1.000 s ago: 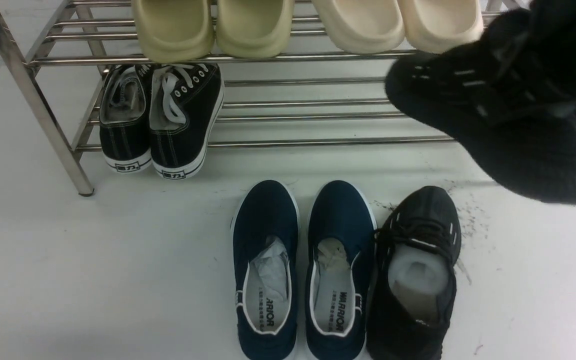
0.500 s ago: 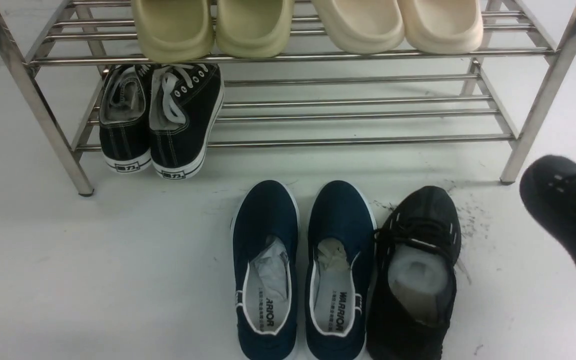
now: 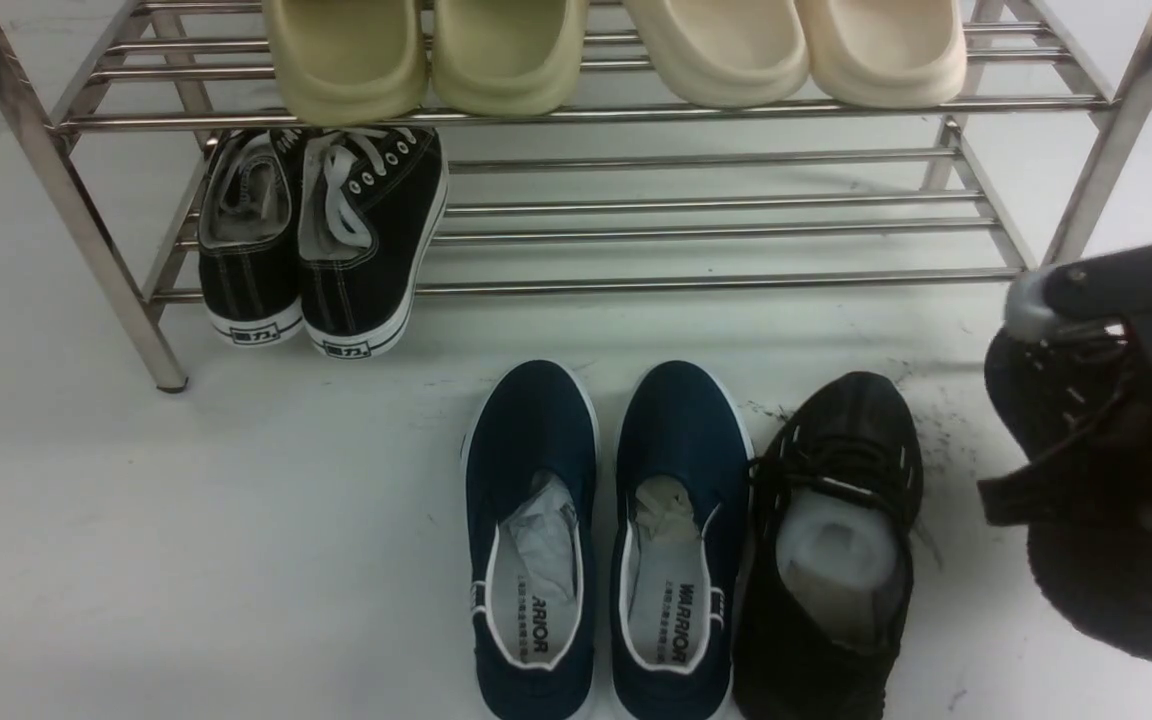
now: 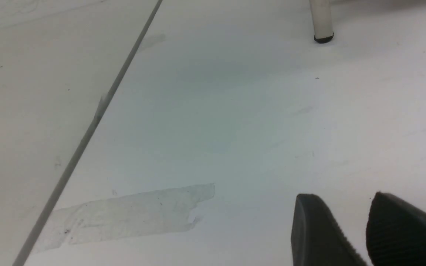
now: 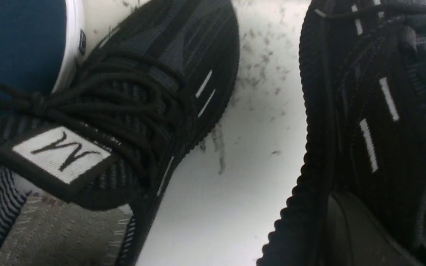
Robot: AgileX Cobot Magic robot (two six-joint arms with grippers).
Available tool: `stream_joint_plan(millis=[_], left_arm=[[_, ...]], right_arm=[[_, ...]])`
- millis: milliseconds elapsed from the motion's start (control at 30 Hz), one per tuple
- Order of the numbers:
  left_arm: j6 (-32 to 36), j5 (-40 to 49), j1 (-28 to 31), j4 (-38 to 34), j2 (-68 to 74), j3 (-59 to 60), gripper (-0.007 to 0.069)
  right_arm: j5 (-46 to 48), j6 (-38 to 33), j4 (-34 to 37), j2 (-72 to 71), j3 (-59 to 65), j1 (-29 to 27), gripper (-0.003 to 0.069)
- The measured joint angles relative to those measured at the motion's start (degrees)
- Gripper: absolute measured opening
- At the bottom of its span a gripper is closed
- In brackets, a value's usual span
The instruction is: Take the shoes off the shelf with your hand on the white table.
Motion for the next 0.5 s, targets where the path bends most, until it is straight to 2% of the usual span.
stream_joint_plan(millis=[233,500], left_arm=[[0.00,0.00,0.00,0.00,0.00,0.00,0.0242],[0.00,0.00,0.00,0.00,0.00,0.00,0.0242]], right_arm=[[-7.35,0.96,2.99,9.78,0.00,0.03,0.0018],[-8.74,-0.11,7.21,14.68,-0.05,0.07,0.0020]])
